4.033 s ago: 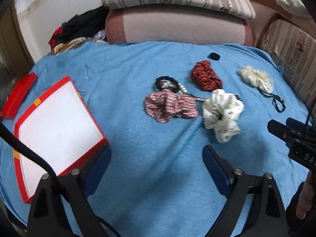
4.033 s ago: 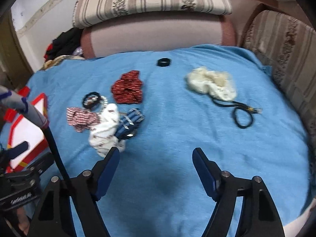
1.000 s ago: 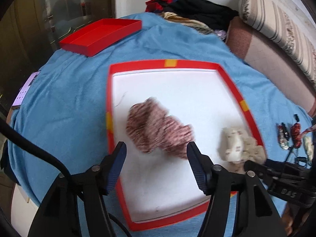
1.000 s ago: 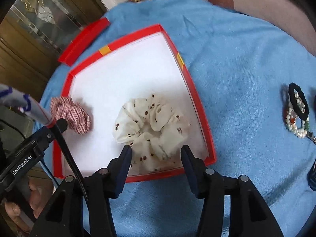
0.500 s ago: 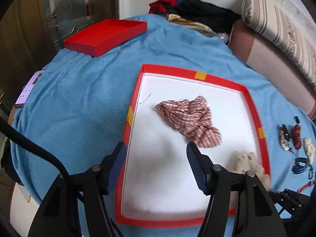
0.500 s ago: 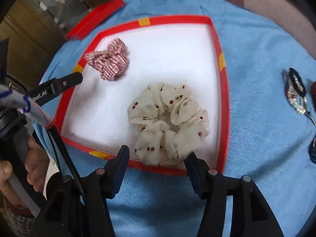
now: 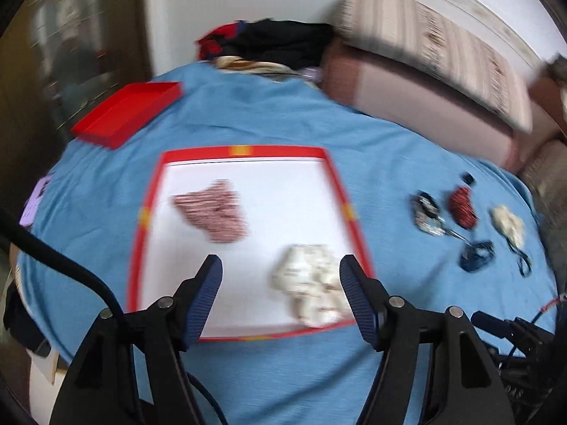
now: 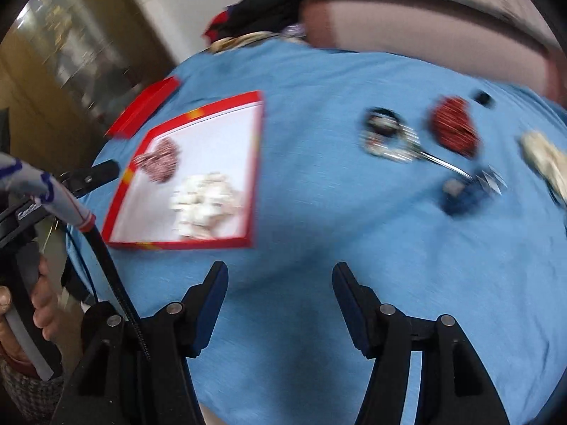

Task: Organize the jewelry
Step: 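Reach the left tool to the blue striped watch strap and grasp it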

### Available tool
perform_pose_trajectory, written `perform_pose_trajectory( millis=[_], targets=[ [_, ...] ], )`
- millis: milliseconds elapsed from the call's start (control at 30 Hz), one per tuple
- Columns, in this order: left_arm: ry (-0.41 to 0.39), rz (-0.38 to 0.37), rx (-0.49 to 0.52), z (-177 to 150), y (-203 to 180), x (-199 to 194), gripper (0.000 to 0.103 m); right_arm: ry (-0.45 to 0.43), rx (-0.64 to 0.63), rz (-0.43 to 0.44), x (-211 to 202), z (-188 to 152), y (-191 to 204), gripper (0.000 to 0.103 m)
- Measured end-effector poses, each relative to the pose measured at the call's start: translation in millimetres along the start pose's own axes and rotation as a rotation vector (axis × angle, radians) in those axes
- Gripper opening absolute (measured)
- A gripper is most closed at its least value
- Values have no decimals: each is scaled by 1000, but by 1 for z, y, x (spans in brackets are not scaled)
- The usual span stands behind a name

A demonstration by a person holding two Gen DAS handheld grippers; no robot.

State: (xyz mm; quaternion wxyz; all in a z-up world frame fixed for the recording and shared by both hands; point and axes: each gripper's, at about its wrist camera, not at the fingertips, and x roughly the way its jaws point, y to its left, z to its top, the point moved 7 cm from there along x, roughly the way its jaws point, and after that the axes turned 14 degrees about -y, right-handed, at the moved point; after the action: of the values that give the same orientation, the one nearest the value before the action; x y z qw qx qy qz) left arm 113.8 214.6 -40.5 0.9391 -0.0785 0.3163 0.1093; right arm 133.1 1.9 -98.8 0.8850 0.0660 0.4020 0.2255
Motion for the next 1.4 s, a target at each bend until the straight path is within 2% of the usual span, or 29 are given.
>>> perform_pose_trajectory(
  millis=[200, 367, 733, 867, 1067, 1133, 1167, 1200, 1400],
  targets=[
    [34, -118, 77, -9, -78, 9, 68, -73, 144, -138, -39, -7, -90, 66],
    [70, -216, 119, -21, -132, 21, 68, -115, 221, -216, -57, -5, -140, 66],
    [153, -435, 247, -55, -254, 64, 68, -161, 317, -280, -57, 9, -211, 66],
    [173, -471, 271, -62, -284, 85, 68, -174, 342, -264, -50, 21, -226, 66],
    [183, -504, 275, -65, -312, 109, 67, -192, 331, -248, -33, 55, -238, 66],
    [199, -516, 263, -68, -316, 114, 52, -195, 324, -230, -26, 66, -236, 66],
    [214, -521, 256, -69, -318, 116, 34, -194, 320, -221, -23, 70, -234, 66],
    [235, -528, 249, -72, -318, 118, 27, -192, 312, -206, -17, 74, -231, 66],
    [244, -536, 147, -66, -293, 114, 23, -155, 289, -114, 32, 97, -212, 66]
  ],
)
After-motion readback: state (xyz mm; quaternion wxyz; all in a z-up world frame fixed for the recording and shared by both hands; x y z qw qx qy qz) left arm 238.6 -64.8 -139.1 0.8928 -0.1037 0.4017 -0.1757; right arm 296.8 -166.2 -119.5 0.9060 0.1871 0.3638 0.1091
